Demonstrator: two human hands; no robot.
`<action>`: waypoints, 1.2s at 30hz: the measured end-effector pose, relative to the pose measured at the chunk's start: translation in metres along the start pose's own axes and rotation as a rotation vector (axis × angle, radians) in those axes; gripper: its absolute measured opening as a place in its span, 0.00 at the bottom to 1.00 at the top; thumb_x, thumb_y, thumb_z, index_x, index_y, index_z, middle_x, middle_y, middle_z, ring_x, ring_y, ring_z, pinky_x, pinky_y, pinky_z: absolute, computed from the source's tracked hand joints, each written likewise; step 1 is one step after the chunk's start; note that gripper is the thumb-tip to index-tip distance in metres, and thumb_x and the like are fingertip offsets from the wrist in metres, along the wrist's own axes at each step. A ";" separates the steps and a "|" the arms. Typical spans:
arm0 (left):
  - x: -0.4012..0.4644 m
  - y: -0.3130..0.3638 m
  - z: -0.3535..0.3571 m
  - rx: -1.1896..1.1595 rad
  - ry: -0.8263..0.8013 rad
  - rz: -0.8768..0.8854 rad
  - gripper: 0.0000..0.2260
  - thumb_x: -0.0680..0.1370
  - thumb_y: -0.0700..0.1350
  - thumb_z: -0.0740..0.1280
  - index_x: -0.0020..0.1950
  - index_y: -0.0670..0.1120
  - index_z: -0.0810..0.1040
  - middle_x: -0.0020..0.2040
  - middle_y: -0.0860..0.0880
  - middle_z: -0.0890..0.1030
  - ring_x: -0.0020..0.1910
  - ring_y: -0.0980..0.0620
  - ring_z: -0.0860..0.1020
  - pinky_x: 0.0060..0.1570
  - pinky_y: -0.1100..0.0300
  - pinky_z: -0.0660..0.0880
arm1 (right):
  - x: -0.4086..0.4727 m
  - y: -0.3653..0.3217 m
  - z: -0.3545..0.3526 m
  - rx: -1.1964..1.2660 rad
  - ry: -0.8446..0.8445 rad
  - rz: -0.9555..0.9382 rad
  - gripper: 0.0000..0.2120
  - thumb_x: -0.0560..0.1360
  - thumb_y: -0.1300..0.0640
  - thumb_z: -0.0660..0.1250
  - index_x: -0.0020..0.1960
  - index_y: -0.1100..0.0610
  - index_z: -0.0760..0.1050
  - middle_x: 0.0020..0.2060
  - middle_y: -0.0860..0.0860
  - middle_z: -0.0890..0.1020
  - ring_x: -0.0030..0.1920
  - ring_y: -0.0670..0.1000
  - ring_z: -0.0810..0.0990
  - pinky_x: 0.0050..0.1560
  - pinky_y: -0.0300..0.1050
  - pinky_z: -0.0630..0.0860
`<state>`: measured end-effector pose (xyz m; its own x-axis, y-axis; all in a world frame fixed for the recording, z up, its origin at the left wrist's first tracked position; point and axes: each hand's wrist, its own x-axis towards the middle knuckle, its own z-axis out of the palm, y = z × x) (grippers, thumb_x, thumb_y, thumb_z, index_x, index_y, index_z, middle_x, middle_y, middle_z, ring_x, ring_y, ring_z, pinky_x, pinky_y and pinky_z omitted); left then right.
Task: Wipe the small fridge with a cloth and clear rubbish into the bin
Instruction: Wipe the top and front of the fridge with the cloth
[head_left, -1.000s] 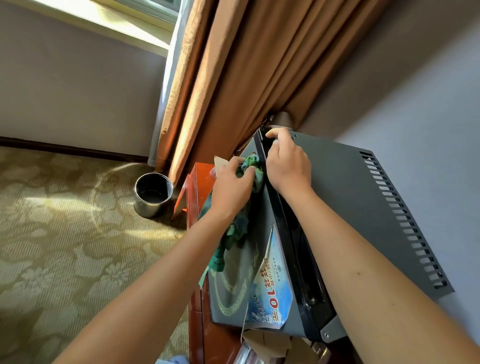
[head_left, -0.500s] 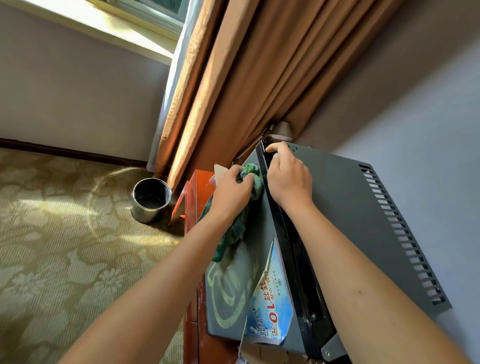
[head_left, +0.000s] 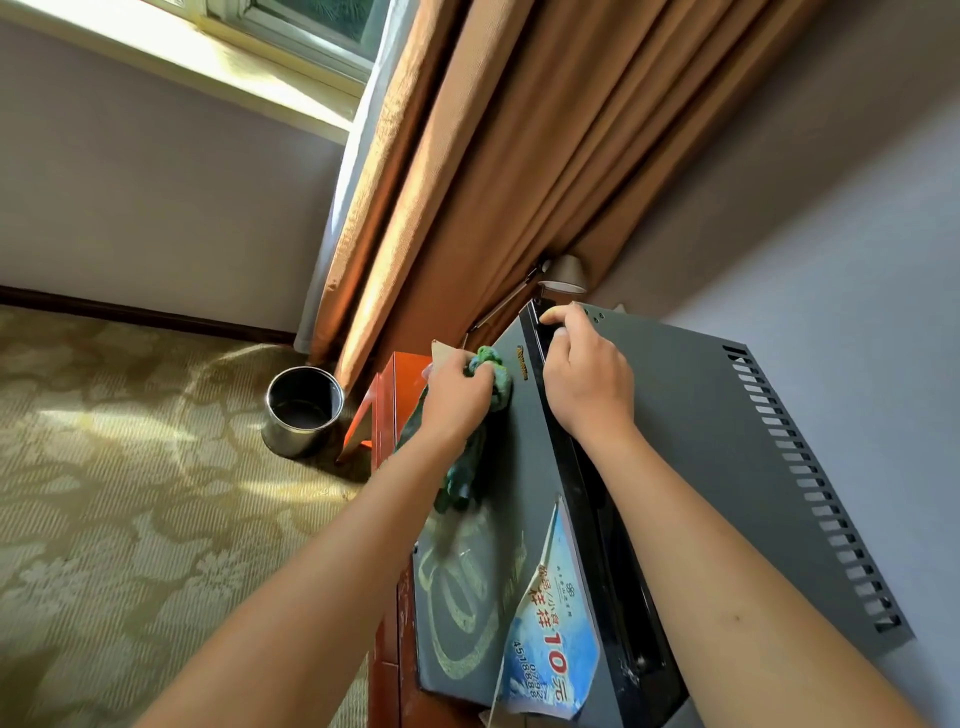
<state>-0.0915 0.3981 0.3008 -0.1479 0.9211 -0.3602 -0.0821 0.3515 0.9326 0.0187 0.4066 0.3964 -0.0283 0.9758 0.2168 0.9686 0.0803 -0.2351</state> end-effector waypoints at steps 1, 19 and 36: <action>0.002 -0.007 -0.001 0.022 -0.004 -0.024 0.10 0.74 0.53 0.61 0.51 0.55 0.77 0.55 0.47 0.80 0.48 0.51 0.80 0.51 0.53 0.78 | 0.000 0.000 0.000 0.001 -0.001 -0.001 0.15 0.81 0.57 0.51 0.60 0.44 0.72 0.46 0.51 0.83 0.47 0.60 0.79 0.43 0.52 0.72; 0.011 -0.001 -0.008 0.068 -0.137 -0.070 0.07 0.77 0.51 0.65 0.48 0.48 0.79 0.49 0.45 0.81 0.46 0.50 0.79 0.44 0.55 0.74 | 0.001 -0.001 -0.001 -0.021 0.004 -0.018 0.14 0.81 0.57 0.52 0.60 0.45 0.72 0.45 0.51 0.83 0.45 0.60 0.78 0.42 0.51 0.70; -0.012 -0.008 -0.012 0.139 -0.166 -0.023 0.10 0.75 0.55 0.66 0.42 0.49 0.80 0.43 0.47 0.82 0.46 0.48 0.82 0.49 0.49 0.80 | 0.002 0.002 0.002 -0.013 0.018 -0.046 0.07 0.79 0.50 0.60 0.56 0.45 0.71 0.34 0.45 0.78 0.40 0.54 0.78 0.43 0.50 0.76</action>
<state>-0.1011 0.3824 0.2970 0.0181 0.9236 -0.3829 0.0547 0.3814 0.9228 0.0203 0.4093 0.3949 -0.0686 0.9674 0.2438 0.9697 0.1221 -0.2118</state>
